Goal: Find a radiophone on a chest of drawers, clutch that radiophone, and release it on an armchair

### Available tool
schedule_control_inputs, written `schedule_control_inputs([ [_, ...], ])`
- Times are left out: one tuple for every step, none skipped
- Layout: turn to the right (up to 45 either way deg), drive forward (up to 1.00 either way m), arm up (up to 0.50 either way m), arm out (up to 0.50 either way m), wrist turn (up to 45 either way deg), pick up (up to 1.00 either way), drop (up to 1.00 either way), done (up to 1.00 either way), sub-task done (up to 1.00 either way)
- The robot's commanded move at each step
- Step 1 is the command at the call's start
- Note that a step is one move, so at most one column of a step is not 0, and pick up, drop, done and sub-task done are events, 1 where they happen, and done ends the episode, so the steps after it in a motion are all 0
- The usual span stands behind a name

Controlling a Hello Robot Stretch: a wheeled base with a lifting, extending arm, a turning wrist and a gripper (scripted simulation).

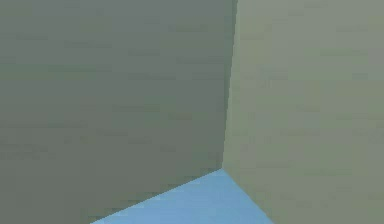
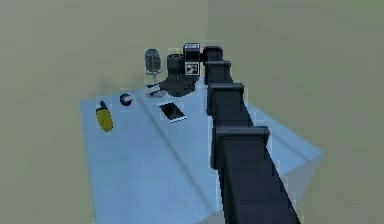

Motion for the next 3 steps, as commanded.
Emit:
schedule_control_inputs([
  [0.0,0.0,0.0,0.0,30.0,0.0,0.0,0.0,0.0],
  [0.0,0.0,-0.12,0.0,0.0,0.0,0.0,0.0,0.0],
  [0.0,0.0,0.0,0.0,0.0,1.0,0.0,0.0,0.0],
])
